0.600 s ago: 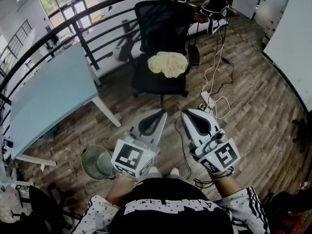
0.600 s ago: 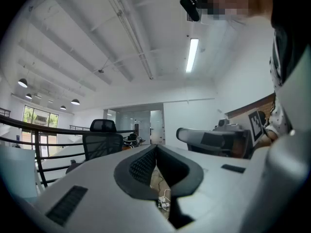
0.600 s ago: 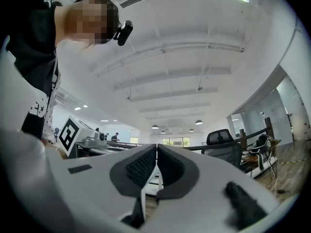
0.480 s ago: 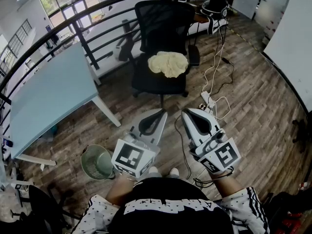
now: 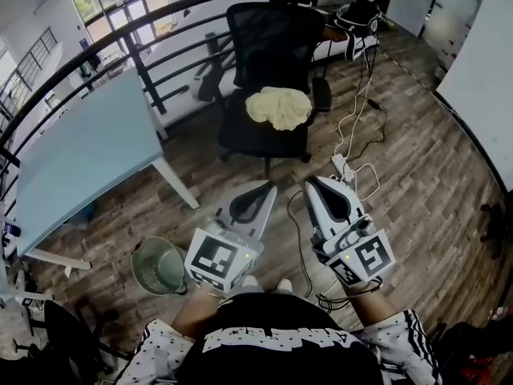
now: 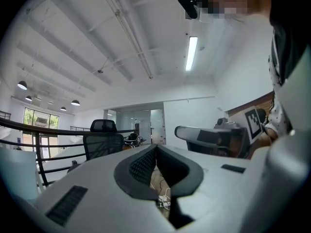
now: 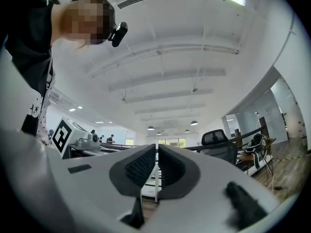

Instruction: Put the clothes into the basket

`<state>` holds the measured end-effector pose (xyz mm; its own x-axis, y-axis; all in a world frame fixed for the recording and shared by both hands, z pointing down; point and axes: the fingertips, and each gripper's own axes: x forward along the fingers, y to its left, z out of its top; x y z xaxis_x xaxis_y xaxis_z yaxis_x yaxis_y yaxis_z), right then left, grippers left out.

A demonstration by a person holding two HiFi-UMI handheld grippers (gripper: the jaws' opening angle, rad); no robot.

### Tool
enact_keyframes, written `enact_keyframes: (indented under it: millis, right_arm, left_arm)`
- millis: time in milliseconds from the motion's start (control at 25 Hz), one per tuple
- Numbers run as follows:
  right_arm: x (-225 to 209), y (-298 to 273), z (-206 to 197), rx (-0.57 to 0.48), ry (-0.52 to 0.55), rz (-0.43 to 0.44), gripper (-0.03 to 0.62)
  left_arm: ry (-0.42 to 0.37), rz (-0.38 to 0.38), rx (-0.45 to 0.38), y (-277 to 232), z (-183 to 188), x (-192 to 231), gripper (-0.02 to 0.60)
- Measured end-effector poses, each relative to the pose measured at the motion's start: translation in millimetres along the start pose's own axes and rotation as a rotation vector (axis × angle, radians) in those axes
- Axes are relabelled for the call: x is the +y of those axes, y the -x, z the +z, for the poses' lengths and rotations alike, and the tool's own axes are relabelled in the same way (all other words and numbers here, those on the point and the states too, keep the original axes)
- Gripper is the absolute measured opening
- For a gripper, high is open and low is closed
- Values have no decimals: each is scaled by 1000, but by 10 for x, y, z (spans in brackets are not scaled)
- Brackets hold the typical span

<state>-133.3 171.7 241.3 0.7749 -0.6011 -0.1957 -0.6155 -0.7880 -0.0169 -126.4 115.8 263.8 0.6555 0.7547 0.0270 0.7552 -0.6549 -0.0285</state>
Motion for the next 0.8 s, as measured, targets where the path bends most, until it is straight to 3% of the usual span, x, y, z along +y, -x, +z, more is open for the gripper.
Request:
enact_keyframes:
  millis: [800]
  right_arm:
    - [-258,247,101,-2,24,26,31]
  left_arm:
    - [-33,0,17,-338,29,-299,12]
